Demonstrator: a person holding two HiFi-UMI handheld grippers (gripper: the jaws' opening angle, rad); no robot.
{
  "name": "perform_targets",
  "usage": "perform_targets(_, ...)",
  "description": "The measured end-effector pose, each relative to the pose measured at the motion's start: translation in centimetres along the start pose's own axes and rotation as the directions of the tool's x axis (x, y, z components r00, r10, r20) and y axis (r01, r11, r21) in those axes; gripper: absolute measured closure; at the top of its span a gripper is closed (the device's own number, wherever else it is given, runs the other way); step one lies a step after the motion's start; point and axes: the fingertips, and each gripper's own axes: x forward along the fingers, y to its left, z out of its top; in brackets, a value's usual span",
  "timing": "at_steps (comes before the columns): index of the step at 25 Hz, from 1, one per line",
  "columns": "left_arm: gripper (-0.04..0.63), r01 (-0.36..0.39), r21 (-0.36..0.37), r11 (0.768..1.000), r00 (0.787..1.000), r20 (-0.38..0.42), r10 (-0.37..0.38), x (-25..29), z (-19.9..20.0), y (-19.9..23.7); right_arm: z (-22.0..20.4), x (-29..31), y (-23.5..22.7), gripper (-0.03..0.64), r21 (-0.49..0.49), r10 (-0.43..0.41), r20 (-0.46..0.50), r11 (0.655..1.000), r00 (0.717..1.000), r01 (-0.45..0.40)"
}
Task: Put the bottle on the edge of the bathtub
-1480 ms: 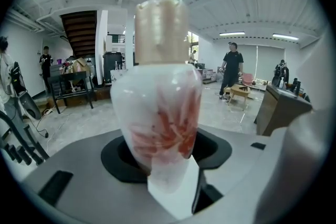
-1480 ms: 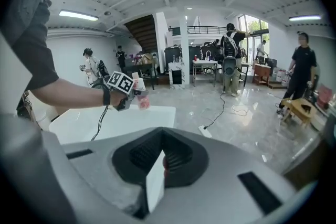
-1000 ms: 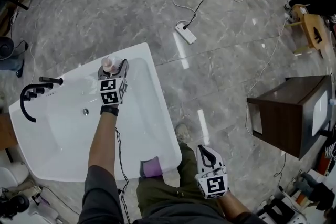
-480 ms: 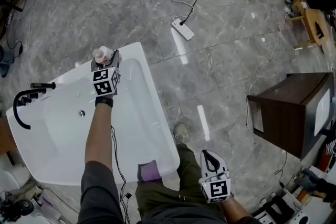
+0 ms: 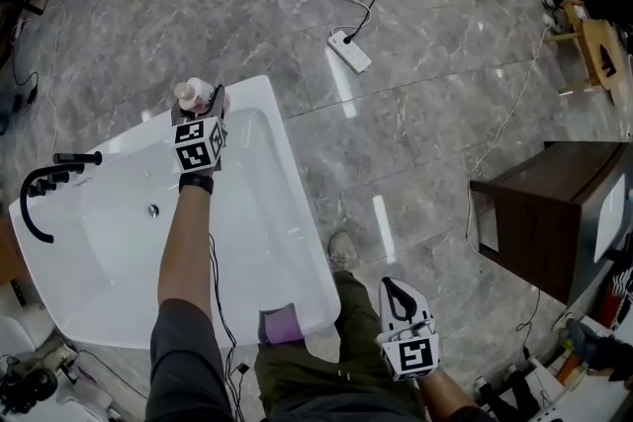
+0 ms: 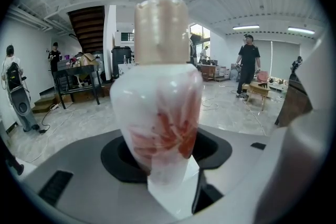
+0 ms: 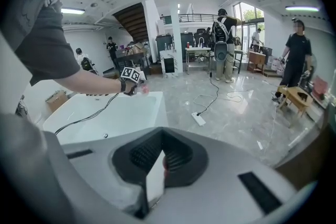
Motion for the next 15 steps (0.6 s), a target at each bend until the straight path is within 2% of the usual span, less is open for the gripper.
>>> perform_targets(15, 0.36, 0.021, 0.036, 0.999, 1.0, 0.007, -0.021, 1.7, 0.2, -0.2, 3.6, 3.1, -1.9, 0.615, -0.074, -0.001, 0.062, 0.997, 0.998, 0.006)
